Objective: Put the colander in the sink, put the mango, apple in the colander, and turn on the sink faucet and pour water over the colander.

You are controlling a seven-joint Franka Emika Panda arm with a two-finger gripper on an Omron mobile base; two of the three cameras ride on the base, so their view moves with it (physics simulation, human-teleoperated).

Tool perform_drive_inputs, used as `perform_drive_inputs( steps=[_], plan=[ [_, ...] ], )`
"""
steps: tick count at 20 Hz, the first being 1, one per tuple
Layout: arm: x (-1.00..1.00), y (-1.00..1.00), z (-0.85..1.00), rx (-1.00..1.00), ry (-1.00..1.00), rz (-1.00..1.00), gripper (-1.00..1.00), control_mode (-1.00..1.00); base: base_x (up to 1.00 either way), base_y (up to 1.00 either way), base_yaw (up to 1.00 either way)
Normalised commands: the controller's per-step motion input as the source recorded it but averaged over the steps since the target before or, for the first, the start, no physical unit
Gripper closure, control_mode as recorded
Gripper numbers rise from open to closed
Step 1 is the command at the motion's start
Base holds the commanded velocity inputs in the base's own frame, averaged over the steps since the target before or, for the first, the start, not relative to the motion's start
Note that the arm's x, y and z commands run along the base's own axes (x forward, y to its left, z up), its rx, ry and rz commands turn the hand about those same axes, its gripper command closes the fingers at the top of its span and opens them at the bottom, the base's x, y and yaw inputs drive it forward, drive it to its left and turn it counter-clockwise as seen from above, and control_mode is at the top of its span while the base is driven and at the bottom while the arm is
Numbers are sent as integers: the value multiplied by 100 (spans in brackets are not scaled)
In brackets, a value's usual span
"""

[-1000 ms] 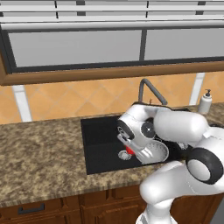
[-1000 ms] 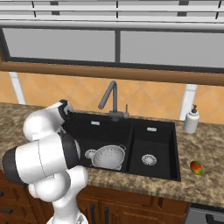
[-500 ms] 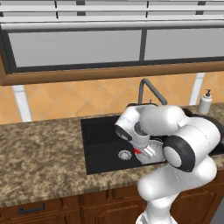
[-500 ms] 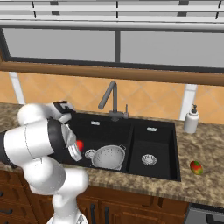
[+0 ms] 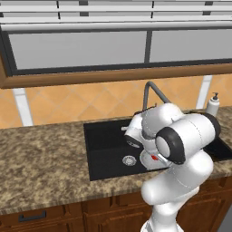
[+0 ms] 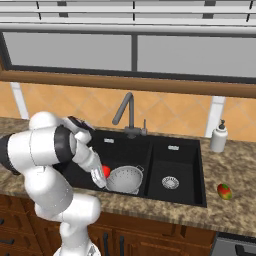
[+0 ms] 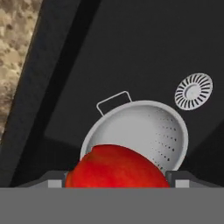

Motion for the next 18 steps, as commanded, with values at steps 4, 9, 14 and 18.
perform_drive_inputs(
  steps=[4,9,14,18],
  plan=[
    [31,-48,0,-10,24,-19,100,-100,0,0,0],
    [53,-10,0,-12,20,-15,100,-100,0,0,0],
    [61,0,-7,-11,6,-8,100,-100,0,0,0],
    [40,0,-37,-14,0,-9,100,-100,0,0,0]
  ],
)
